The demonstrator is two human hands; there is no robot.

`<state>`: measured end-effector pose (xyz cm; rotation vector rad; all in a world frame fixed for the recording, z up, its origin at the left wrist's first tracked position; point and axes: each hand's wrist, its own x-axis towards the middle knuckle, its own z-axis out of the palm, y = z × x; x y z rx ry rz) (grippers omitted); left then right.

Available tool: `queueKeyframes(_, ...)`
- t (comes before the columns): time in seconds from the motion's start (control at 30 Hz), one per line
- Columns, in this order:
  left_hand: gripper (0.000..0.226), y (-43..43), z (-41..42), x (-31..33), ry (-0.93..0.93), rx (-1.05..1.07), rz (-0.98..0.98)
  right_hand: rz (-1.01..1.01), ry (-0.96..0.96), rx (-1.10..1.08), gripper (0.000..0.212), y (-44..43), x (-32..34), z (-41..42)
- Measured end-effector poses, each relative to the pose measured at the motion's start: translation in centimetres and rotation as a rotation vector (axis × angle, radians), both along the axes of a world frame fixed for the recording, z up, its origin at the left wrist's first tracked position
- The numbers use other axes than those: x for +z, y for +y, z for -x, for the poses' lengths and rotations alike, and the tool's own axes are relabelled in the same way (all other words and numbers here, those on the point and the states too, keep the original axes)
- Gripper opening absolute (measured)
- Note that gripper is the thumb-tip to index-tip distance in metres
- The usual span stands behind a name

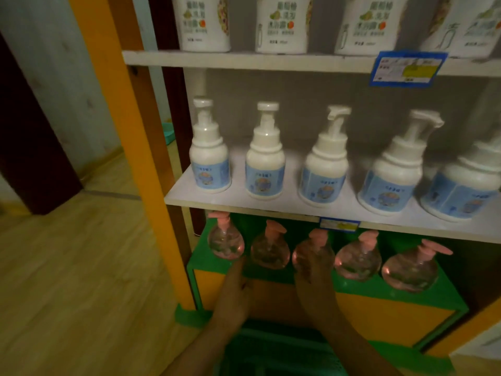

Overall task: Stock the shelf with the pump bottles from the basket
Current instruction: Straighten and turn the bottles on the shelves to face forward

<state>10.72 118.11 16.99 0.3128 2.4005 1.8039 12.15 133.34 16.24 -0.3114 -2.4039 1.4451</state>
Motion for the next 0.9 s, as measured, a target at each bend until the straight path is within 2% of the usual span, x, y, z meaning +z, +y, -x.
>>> queueKeyframes(0.07, 0.06, -0.5, 1.2, -0.7, -0.024, -0.003, 0.014, 0.054, -0.121, 0.071, 0.052, -0.9, -1.7, 1.0)
queueKeyframes(0.2, 0.059, -0.2, 3.8, -2.0, -0.049, -0.035, 0.04, 0.055, -0.157, 0.137, 0.074, -2.0, -4.4, 2.6)
queueKeyframes(0.27, 0.061, 0.4, 4.9, -2.3, -0.052, -0.073, 0.058, 0.012, -0.208, 0.099, 0.071, -2.1, -4.9, 3.5)
queueKeyframes(0.43, 0.064, 2.2, 7.6, -3.5, -0.089, -0.23, 0.102, 0.0, -0.141, 0.089, 0.071, -2.2, -5.5, 5.3)
queueKeyframes(0.67, 0.076, 3.6, 8.7, -4.8, -0.077, -0.186, 0.189, 0.0, -0.16, 0.077, 0.066, -0.7, -3.9, 6.1)
queueKeyframes(0.9, 0.076, 3.6, 9.0, -5.2, -0.073, -0.217, 0.216, -0.031, -0.142, 0.067, 0.074, -1.1, -4.6, 5.6)
